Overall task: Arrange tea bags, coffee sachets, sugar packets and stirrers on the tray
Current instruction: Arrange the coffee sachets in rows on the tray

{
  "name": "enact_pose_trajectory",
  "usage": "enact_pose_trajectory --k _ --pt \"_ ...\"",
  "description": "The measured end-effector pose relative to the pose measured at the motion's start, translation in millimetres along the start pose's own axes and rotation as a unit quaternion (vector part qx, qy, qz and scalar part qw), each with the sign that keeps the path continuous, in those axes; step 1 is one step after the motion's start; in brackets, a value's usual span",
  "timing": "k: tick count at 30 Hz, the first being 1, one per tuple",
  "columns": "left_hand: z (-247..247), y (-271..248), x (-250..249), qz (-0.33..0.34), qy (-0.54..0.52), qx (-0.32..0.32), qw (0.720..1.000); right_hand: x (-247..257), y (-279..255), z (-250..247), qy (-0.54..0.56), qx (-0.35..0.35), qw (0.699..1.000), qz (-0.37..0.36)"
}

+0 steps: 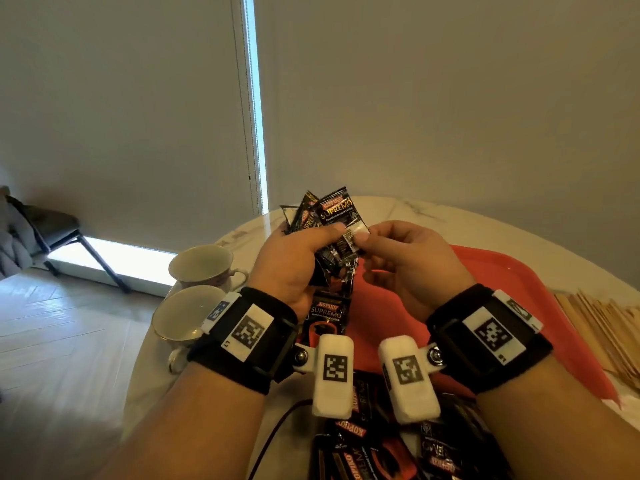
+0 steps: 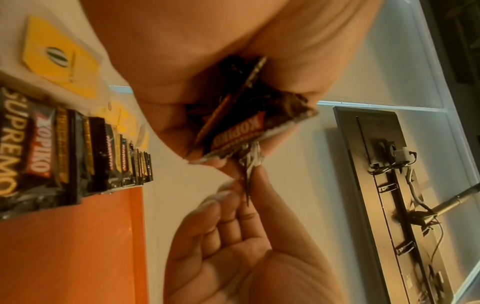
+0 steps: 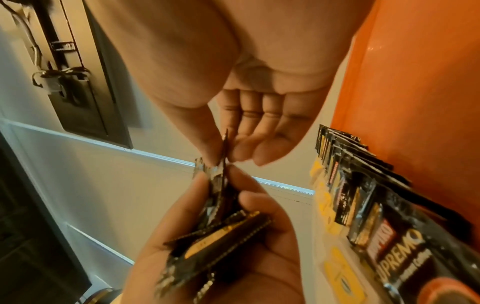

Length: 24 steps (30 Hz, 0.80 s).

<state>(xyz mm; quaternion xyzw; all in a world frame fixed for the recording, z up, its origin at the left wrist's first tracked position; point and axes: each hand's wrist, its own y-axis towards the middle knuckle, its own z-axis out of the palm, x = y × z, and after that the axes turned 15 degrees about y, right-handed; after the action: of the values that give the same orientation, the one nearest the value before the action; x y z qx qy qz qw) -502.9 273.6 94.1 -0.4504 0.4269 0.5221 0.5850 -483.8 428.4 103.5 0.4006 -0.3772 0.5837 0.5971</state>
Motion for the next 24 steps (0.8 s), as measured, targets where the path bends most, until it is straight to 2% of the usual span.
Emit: enact_pose_trajectory --k 5,7,9,12,15,20,22,24 --pt "-5 5 -2 0.004 -0.009 -0.066 0.998 1 13 -5 0.028 -0.078 0.995 -0.055" --pt "-4 5 -1 0.034 0.029 -0.067 0.997 3 15 -5 -0.022 -0.079 0.993 -0.088" --pt "-1 1 -1 0.046 0.057 -0.044 0.996 2 12 -1 -0.097 -0.031 0.990 -0.099" --pt "2 -3 0 0.043 0.061 -0.014 0.997 -1 6 5 -0.147 0.071 0.984 -0.078" --pt "-2 -3 0 0.033 0.044 0.007 0.998 0 4 6 -0.140 0.102 0.983 -0.055" --pt "-2 -2 1 0.004 0.022 0.043 0.999 1 12 1 -0.083 -0.013 0.993 -0.078" --pt "-3 -2 2 -0.003 0.033 0.045 0.998 3 15 -3 -0.051 -0.033 0.998 -0.030" --pt "-4 -1 2 0.003 0.041 0.056 0.998 7 12 -4 0.002 -0.019 1.000 0.025"
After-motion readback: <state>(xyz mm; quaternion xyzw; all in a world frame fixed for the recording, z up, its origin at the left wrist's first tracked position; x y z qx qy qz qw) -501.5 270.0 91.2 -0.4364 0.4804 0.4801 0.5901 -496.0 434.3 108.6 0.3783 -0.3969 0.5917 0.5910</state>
